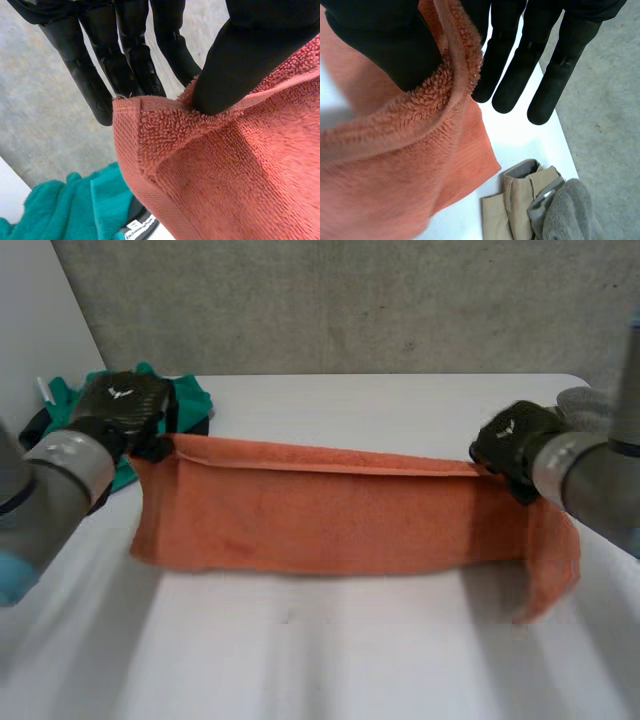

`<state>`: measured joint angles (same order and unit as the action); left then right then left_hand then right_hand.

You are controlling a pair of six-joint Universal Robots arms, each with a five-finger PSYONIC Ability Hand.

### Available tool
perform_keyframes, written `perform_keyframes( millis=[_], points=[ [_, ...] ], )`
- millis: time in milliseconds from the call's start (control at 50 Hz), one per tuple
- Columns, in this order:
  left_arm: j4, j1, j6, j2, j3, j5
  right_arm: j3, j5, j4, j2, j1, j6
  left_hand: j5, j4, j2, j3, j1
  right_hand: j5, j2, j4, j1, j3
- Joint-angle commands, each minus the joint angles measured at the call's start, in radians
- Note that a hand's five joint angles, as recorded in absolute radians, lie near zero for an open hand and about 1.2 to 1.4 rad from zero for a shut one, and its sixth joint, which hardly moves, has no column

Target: Fold the laundry.

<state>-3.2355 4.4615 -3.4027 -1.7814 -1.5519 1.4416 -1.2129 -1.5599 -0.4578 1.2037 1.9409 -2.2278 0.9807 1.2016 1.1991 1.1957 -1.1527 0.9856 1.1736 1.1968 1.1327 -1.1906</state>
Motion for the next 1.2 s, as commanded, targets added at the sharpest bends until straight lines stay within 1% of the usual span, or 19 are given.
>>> perform_keyframes(
  millis=[20,80,140,200,280,300,380,480,540,680,740,760,820,840,900,920,1000,1080,1200],
  points=[
    [-0.094,-0.039,-0.027,-0.167,0.341,0.003,0.205,-0.026,0.279,-0.136,0.009,0.0,0.241,0.195,0.197,0.201,-0.244,0.236,0.223,0.199,0.264,-0.206],
    [-0.179,-0.037,-0.017,-0.158,0.443,0.006,0.26,-0.032,0.554,-0.124,0.01,-0.009,0.241,0.195,0.197,0.201,-0.244,0.236,0.223,0.199,0.264,-0.206],
    [-0.338,-0.031,0.026,-0.145,0.49,0.019,0.244,-0.028,0.835,-0.061,0.012,-0.027,0.241,0.195,0.197,0.201,-0.244,0.236,0.223,0.199,0.264,-0.206],
    [-0.464,-0.034,0.075,-0.096,0.471,0.039,0.199,-0.02,0.932,-0.001,0.013,-0.03,0.241,0.195,0.197,0.201,-0.244,0.236,0.223,0.199,0.264,-0.206],
    [-0.483,-0.021,0.088,-0.023,0.368,0.049,0.141,0.059,0.877,0.033,0.018,-0.035,0.241,0.195,0.197,0.201,-0.244,0.236,0.223,0.199,0.264,-0.206],
    [-0.483,-0.019,0.088,-0.015,0.343,0.048,0.119,0.101,0.833,0.036,0.018,-0.036,0.241,0.195,0.197,0.201,-0.244,0.236,0.223,0.199,0.264,-0.206],
    [-0.475,-0.01,0.088,0.003,0.215,0.048,0.063,0.158,0.687,0.036,0.006,-0.039,0.241,0.195,0.197,0.201,-0.244,0.236,0.223,0.199,0.264,-0.206],
    [-0.457,-0.01,0.086,-0.001,0.035,0.046,0.01,0.19,0.552,-0.002,-0.019,-0.03,0.241,0.195,0.197,0.201,-0.244,0.236,0.223,0.199,0.264,-0.206],
    [-0.455,-0.007,0.085,-0.009,-0.034,0.039,-0.027,0.201,0.492,-0.075,-0.034,-0.03,0.241,0.195,0.197,0.201,-0.244,0.236,0.223,0.199,0.264,-0.206],
    [-0.457,-0.005,0.089,-0.049,-0.158,-0.006,-0.1,0.19,0.475,-0.216,-0.033,-0.041,0.241,0.195,0.197,0.201,-0.244,0.236,0.223,0.199,0.264,-0.206],
    [-0.457,-0.008,0.089,-0.07,-0.168,-0.006,-0.114,0.181,0.482,-0.231,-0.037,-0.062,0.241,0.195,0.197,0.201,-0.244,0.236,0.223,0.199,0.264,-0.206],
    [-0.455,-0.008,0.089,-0.07,-0.168,-0.006,-0.129,0.17,0.491,-0.231,-0.04,-0.105,0.241,0.195,0.197,0.201,-0.244,0.236,0.223,0.199,0.264,-0.206],
    [-0.455,-0.004,0.088,-0.066,-0.168,-0.004,-0.16,0.155,0.505,-0.23,-0.053,-0.203,0.241,0.195,0.197,0.201,-0.244,-0.094,-0.107,-0.13,-0.066,0.124],
    [-0.454,-0.002,0.088,-0.062,-0.168,-0.004,-0.177,0.144,0.507,-0.225,-0.075,-0.281,0.241,0.195,0.197,0.201,-0.244,-0.272,-0.285,-0.309,-0.244,0.302],
    [-0.452,0.016,0.088,-0.035,-0.169,-0.006,-0.197,0.124,0.501,-0.217,-0.109,-0.407,0.241,0.195,0.197,0.201,-0.244,-0.525,-0.539,-0.562,-0.498,0.556],
    [-0.451,0.021,0.088,-0.029,-0.169,-0.004,-0.209,0.116,0.493,-0.208,-0.128,-0.493,0.241,0.195,0.197,0.201,-0.244,-0.561,-0.574,-0.598,-0.534,0.592],
    [-0.443,0.042,0.091,-0.016,-0.171,-0.004,-0.243,0.115,0.463,-0.182,-0.167,-0.665,0.241,0.195,0.197,0.201,-0.244,-0.579,-0.592,-0.615,-0.551,0.609],
    [-0.443,0.059,0.091,-0.01,-0.171,-0.003,-0.272,0.129,0.438,-0.174,-0.212,-0.765,0.241,0.195,0.197,0.201,-0.244,-0.588,-0.601,-0.625,-0.56,0.618],
    [-0.443,0.084,0.091,-0.006,-0.166,0.005,-0.295,0.155,0.438,-0.173,-0.229,-0.793,0.241,0.195,0.197,0.201,-0.244,-0.547,-0.56,-0.583,-0.519,0.577]
  ],
)
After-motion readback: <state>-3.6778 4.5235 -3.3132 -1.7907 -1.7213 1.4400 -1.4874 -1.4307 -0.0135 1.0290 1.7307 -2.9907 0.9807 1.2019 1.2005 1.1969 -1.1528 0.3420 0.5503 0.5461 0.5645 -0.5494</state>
